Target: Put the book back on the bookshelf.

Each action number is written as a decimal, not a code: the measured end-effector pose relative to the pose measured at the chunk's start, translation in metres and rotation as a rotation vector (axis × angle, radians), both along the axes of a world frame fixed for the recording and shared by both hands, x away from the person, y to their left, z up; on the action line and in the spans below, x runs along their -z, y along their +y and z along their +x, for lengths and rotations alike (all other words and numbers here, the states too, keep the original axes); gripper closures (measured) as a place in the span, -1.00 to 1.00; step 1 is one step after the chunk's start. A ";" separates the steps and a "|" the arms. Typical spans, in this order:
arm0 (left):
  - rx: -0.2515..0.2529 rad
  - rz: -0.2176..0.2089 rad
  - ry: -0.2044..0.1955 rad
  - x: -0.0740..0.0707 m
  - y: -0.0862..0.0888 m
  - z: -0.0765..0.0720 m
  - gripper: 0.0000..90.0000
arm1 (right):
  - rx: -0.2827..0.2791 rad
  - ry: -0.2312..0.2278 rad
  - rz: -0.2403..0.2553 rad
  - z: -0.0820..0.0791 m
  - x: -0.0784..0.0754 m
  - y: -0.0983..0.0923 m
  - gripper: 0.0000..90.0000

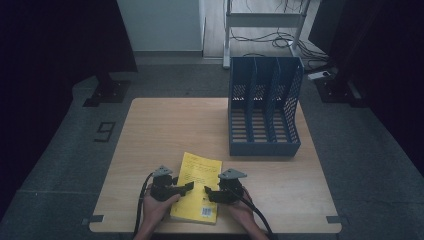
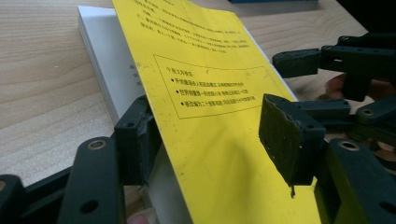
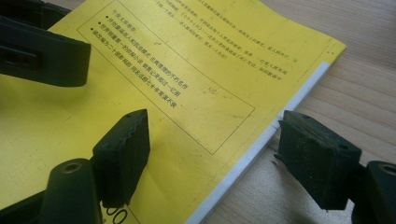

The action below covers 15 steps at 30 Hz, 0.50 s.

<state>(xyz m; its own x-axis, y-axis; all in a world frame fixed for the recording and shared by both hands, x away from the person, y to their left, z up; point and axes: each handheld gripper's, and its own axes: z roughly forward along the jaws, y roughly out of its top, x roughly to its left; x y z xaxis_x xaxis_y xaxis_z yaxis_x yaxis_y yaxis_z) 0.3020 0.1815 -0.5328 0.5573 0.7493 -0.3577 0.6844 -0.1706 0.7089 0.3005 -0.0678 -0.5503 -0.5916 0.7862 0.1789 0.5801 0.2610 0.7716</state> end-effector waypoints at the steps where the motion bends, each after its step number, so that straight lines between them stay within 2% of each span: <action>1: -0.002 -0.001 -0.002 0.001 0.000 0.001 -0.14 | 0.000 0.000 0.000 0.000 0.000 0.000 -0.46; 7: -0.025 -0.009 -0.010 0.003 0.000 0.009 -0.13 | -0.001 -0.001 0.000 0.000 0.000 0.000 -0.46; 15: -0.020 -0.030 0.012 0.002 -0.005 0.021 -0.05 | -0.002 -0.005 0.004 0.000 0.001 0.000 -0.45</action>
